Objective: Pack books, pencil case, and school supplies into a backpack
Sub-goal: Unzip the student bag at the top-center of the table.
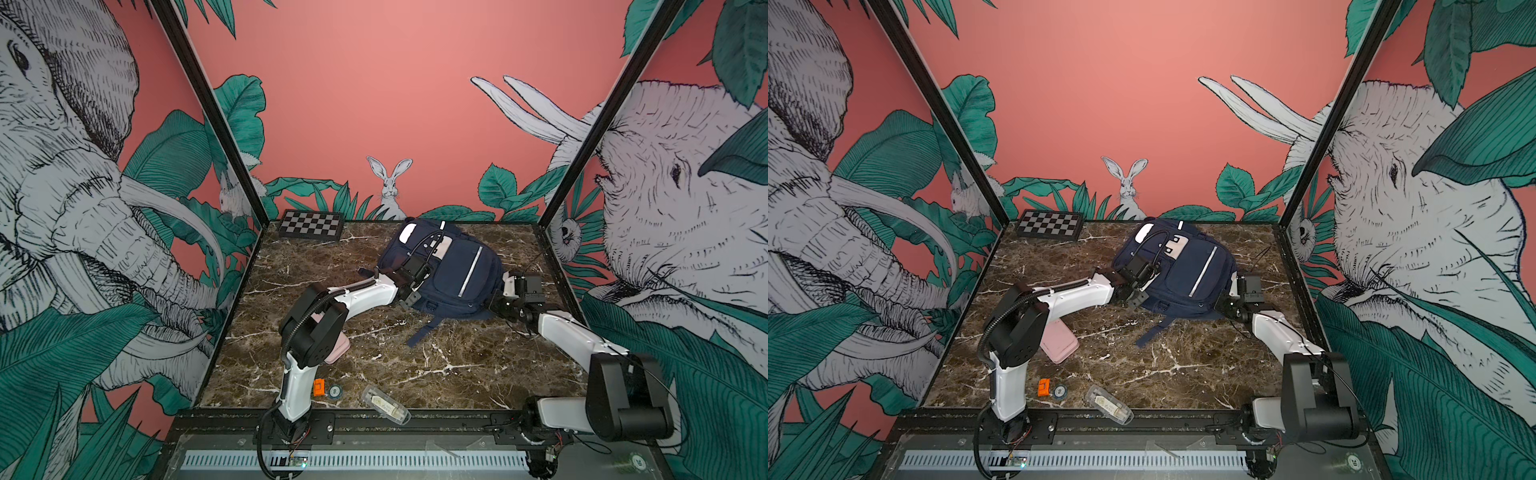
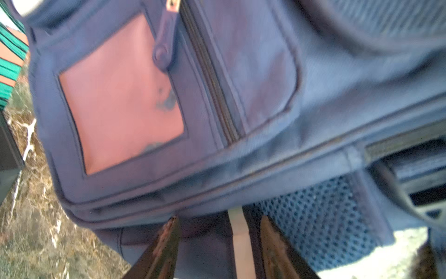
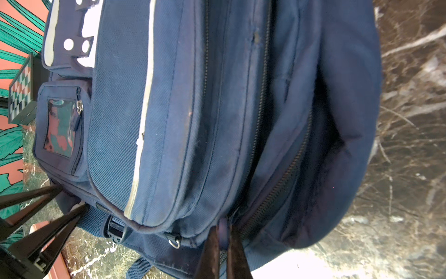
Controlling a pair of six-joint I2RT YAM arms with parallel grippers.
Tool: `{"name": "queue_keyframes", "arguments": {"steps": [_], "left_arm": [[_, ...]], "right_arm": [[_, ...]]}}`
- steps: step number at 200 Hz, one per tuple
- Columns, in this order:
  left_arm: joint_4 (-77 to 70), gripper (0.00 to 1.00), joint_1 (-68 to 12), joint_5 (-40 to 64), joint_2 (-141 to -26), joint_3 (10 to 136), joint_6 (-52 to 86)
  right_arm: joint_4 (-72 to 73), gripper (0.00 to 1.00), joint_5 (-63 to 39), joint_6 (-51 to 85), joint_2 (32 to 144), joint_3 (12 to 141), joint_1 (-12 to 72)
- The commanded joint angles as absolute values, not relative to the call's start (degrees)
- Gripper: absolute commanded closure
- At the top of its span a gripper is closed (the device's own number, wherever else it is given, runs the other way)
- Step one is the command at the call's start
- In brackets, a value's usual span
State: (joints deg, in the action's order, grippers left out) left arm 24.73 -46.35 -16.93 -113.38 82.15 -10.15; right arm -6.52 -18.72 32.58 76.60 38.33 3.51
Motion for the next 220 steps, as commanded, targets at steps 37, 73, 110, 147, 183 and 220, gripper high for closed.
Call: {"name": "queue_keyframes", "arguments": {"steps": [37,73,110,147,183,220], "left_arm": [[19.21,0.52,-46.49,-16.59,-112.95,82.48,-11.86],[18.74,0.55,-46.55,-14.99,-114.47,82.79,-13.18],[17.41,0.91,-46.5,-12.98,-114.73,81.92,-12.59],[17.4,1.0,-47.27,-12.92,-112.49,80.7,-12.57],[16.55,1.0,-47.79,-11.07,-107.7,77.74,-11.31],[15.89,1.0,-48.43,-11.72,-104.6,74.57,-9.86]], "right_arm": [[-3.2,1.0,-21.74,32.6,75.66,36.81,4.05],[-4.26,1.0,-21.48,32.68,73.1,35.77,4.9],[-4.91,1.0,-21.25,33.21,71.3,35.4,5.59],[-3.67,1.0,-18.39,34.52,72.13,34.56,10.95],[0.93,1.0,-15.46,37.77,72.65,32.4,17.32],[6.34,1.0,-12.5,42.07,78.02,36.24,24.04]]}}
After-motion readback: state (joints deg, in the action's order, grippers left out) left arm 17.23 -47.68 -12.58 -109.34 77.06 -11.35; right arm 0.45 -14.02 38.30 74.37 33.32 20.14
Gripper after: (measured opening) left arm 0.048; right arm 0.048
